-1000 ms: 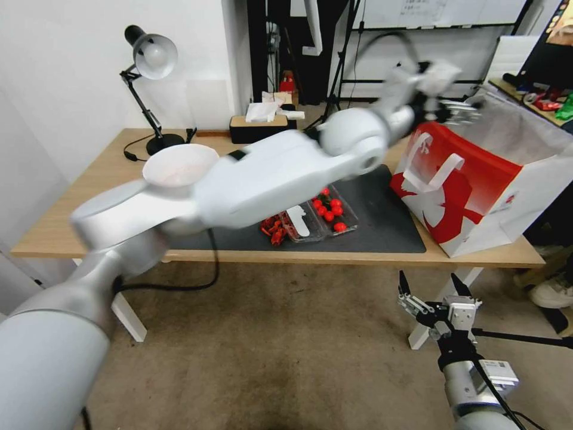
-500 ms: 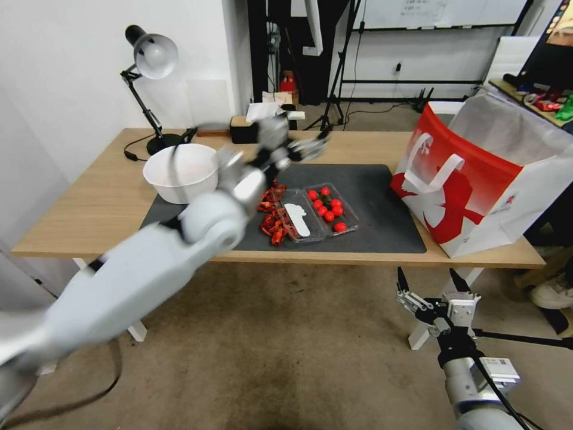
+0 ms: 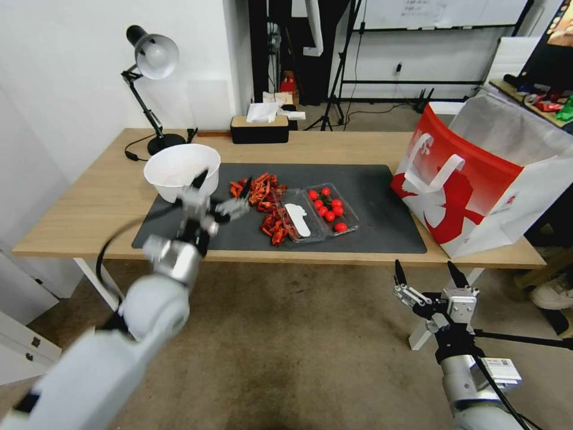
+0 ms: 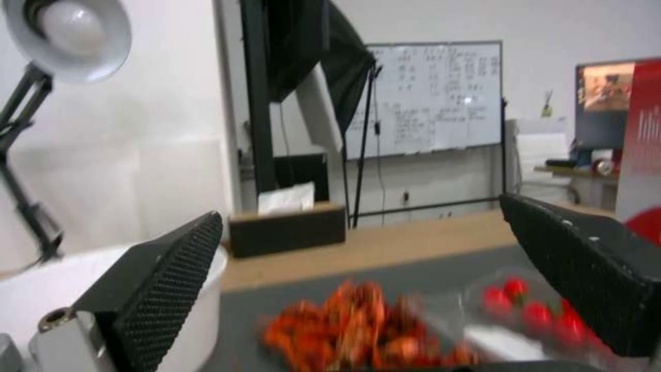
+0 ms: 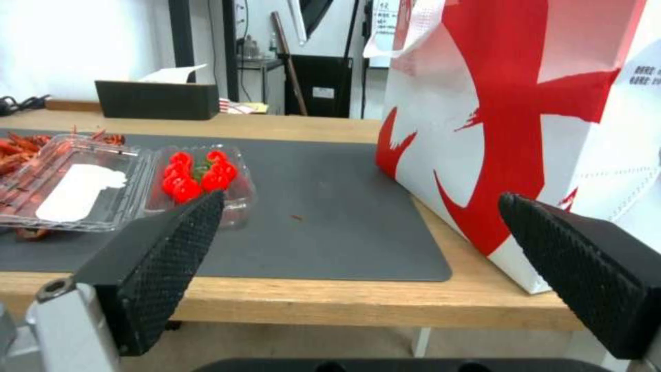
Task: Pick up the trash from the table and place it into the takeout bag.
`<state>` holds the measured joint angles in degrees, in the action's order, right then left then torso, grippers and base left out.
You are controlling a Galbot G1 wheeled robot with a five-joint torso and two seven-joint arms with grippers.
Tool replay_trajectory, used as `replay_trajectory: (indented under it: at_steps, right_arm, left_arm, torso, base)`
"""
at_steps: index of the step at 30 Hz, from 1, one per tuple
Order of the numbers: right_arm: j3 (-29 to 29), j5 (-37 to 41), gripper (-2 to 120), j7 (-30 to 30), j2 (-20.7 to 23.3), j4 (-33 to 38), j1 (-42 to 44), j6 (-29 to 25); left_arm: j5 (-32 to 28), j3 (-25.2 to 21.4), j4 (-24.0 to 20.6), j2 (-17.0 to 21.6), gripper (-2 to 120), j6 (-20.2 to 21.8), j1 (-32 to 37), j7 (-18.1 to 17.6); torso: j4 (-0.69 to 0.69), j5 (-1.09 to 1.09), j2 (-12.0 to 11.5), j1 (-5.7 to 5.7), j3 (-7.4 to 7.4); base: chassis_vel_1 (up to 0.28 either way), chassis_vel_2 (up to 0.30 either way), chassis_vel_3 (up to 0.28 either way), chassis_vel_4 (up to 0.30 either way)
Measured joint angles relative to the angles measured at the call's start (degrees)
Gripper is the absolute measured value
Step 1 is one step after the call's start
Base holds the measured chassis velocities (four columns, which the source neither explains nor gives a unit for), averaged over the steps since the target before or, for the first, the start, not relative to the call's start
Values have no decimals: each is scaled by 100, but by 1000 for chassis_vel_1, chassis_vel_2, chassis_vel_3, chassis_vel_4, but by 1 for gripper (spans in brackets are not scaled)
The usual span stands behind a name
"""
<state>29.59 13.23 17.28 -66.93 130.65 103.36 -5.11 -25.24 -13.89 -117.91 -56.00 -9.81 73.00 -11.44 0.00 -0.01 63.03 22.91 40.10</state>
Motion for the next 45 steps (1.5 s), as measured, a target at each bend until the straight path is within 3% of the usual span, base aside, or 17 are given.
replay_trajectory:
  at_steps: [6,15,21,45]
  right_arm:
    - [0,170,100,-54,28,35,1,0]
    - [60,660,100,-527,81,-59,-90,-246]
    - [58,756,100,-655,66,-258,-161,-500]
    - [8,735,100,-745,-27,-441,-78,-538]
  left_arm:
    - [548,-375,48,-456,100,-389,996,3]
    - [919,-703,185,-803,100,-862,1765,-11]
    - [941,-761,238,-970,100,-987,1893,-23]
    - [898,-860,218,-1202,100,-1108,2150,-30]
  torso:
    - [-1,1,0,0,0]
    - [0,1,0,0,1]
    - [-1,1,-1,2,1]
    - [0,0,-1,2,1]
  base:
    - [0,0,0,0]
    - [0,0,0,0]
    - [0,0,0,0]
    - [0,0,0,0]
